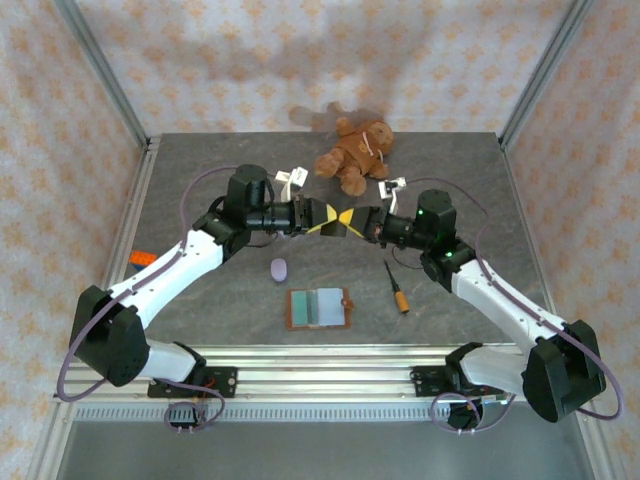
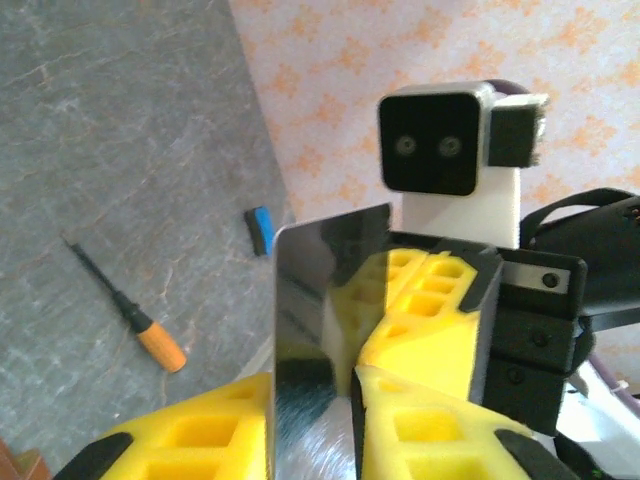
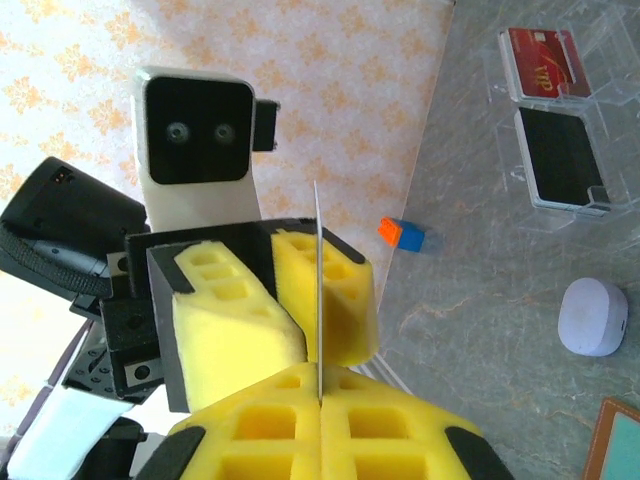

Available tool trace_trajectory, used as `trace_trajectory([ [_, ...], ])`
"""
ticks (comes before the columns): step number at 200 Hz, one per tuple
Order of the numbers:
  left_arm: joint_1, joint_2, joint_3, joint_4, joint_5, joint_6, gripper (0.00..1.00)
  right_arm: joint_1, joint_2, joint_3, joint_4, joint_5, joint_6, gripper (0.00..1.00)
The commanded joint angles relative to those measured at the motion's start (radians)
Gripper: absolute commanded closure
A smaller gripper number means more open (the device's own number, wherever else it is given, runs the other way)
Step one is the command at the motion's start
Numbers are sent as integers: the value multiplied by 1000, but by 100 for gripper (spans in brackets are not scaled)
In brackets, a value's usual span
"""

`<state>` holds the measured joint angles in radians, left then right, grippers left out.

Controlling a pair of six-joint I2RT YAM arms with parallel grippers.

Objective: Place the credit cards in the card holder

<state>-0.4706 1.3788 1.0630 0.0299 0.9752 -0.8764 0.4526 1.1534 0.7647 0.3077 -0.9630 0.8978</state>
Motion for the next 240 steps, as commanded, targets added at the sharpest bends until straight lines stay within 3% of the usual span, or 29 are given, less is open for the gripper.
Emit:
trace_trajectory([
  [1,4,-41,-13,78,45,-20,89,1,-20,-2,24,-39,-16,100],
  [10,3,-42,-15,67,45,-16,100,1,-21,-1,6,-37,-27,100],
  [43,19,-70,-18,-106,20,78,100,2,-36,29,-213,16,-143,81],
  [50,28,-82,-15,-199,-8,126,100,2,-38,38,-285,36,-178,72],
  [65,37,-121,-32,-373,-123,217,100,4,-36,48,-441,90,-258,69],
  [72,38,-142,-57,-417,-174,234,100,7,-33,48,-502,117,-282,60],
  [80,36,-168,-104,-420,-210,223,100,17,-21,42,-558,149,-312,32],
  [85,37,-181,-143,-400,-214,204,100,27,-14,41,-594,163,-333,26],
  [130,21,-241,-423,-360,-275,125,100,173,76,18,-794,383,-389,29],
  [164,-7,-272,-559,-185,-280,-1,100,290,168,65,-933,660,-423,26],
  [200,-38,-184,-560,-119,-286,-10,100,422,302,125,-879,792,-402,25],
  [240,-70,-134,-557,-41,-272,-28,100,445,354,153,-831,793,-379,27],
])
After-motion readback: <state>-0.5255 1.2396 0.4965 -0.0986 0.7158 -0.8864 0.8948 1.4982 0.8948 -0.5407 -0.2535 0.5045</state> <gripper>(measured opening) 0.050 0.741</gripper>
